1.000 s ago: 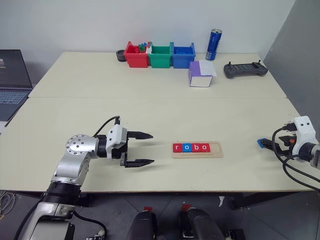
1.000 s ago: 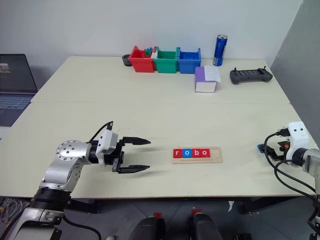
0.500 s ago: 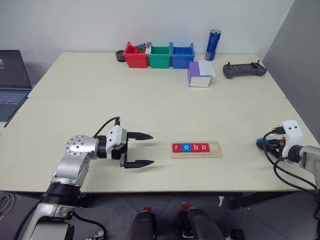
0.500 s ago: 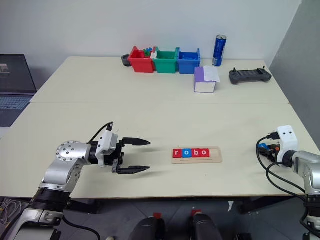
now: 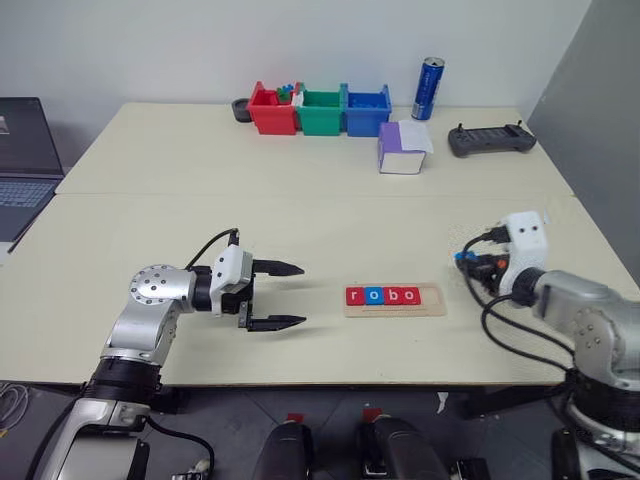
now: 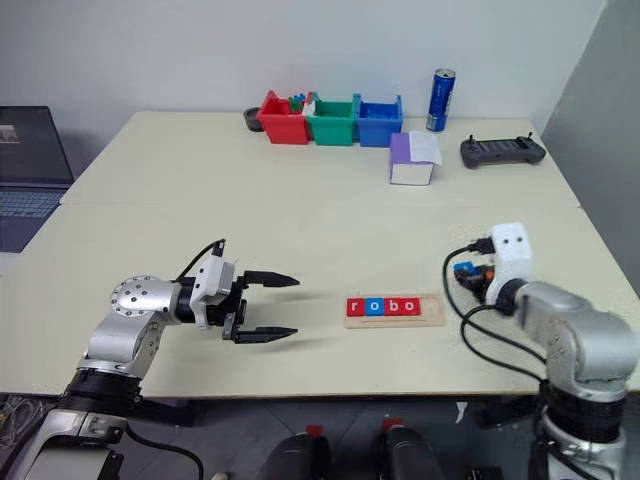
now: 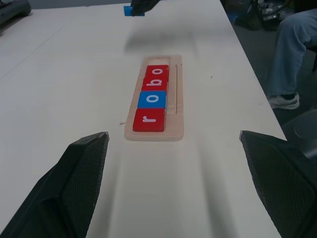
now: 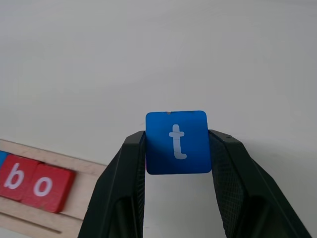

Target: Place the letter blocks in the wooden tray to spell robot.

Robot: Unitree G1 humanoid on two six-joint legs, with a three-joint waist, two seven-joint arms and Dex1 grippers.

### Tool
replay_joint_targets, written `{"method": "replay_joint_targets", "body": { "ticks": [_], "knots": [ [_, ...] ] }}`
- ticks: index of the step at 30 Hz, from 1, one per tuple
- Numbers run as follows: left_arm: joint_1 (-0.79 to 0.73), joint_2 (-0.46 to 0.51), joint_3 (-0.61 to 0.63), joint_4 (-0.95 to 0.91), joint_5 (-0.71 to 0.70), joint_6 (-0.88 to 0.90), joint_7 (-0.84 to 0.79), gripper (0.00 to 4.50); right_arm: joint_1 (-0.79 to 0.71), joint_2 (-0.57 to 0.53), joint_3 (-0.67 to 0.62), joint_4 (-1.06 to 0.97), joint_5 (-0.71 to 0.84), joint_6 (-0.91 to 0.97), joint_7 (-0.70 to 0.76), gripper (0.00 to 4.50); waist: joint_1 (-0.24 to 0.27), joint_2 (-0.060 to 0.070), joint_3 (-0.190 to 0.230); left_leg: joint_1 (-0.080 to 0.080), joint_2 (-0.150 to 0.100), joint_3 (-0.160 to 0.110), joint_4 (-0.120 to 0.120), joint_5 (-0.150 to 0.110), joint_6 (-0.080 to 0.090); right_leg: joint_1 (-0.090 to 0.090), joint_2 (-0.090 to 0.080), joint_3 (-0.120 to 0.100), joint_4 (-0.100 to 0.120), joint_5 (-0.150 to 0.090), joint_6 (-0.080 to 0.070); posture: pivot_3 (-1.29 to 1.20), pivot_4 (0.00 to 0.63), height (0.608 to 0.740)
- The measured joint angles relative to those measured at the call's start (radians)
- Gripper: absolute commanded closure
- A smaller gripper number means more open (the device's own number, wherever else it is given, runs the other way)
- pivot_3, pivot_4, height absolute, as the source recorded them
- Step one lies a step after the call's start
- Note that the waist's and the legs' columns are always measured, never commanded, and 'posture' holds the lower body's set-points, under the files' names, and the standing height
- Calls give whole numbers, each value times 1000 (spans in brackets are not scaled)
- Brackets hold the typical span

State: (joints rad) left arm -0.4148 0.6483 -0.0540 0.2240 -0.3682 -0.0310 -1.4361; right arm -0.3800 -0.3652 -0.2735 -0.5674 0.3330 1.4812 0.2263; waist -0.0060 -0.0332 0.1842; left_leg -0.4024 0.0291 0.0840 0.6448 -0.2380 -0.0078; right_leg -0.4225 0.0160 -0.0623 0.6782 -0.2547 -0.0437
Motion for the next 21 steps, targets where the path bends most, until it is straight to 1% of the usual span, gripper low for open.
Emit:
{"method": "replay_joint_targets", "body": {
  "ticks": [1, 3, 7, 11, 15, 16, 19, 21],
  "knots": [
    [-3, 0, 0, 3, 1, -1, -1, 0, 22, 33, 12, -20, -13, 22, -34, 3035, 3, 0, 0, 0, 0, 0, 0, 0, 0, 0, 0, 0, 0, 0, 0, 0, 150, 740],
    [-5, 0, 0, 9, 3, -2, -2, 0, 49, 65, 27, -35, -40, 41, -79, 3035, 5, 0, 0, 0, -1, 0, 1, 0, 0, 0, -1, 0, 0, 0, 0, 0, 150, 740],
    [-11, -6, -1, 14, 7, -3, -8, 0, 72, 85, 40, -47, -88, 43, -143, 3035, 4, 0, 0, 1, -1, 1, 1, 0, 0, 0, -1, 0, 0, 0, 0, 0, 150, 740],
    [-16, -7, -10, 13, 15, -3, -10, 0, 72, 99, 39, -44, -120, 42, -169, 3035, -1, 0, 0, 1, 0, 0, 0, 0, 0, 0, 0, 0, 1, 0, 0, 0, 150, 740],
    [-18, -7, -10, 13, 15, -1, -9, 0, 71, 100, 40, -34, -123, 53, -165, 3035, -2, 0, 0, 1, 0, 0, 0, 0, 0, 0, 0, 0, 1, 0, 0, 0, 150, 740],
    [-18, -7, -10, 13, 15, 0, -9, 0, 69, 106, 37, -33, -123, 56, -163, 2293, -2, 0, 0, 1, 0, 0, 0, 0, 0, 0, 0, 0, 1, 0, 0, 0, 150, 740],
    [-18, -7, -10, 12, 15, 1, -7, 0, 41, 119, 19, -30, -116, 70, -148, 1359, -2, 0, 0, 1, 0, 0, 0, 0, 0, 0, 0, 0, 1, 0, 0, 0, 150, 740],
    [-18, -7, -10, 12, 15, 1, -7, 0, 26, 94, 18, -25, -112, 79, -128, 705, -1, 0, 0, 1, 0, 0, 0, 0, 0, 0, 0, 0, 0, 0, 0, 0, 150, 740]
  ]
}}
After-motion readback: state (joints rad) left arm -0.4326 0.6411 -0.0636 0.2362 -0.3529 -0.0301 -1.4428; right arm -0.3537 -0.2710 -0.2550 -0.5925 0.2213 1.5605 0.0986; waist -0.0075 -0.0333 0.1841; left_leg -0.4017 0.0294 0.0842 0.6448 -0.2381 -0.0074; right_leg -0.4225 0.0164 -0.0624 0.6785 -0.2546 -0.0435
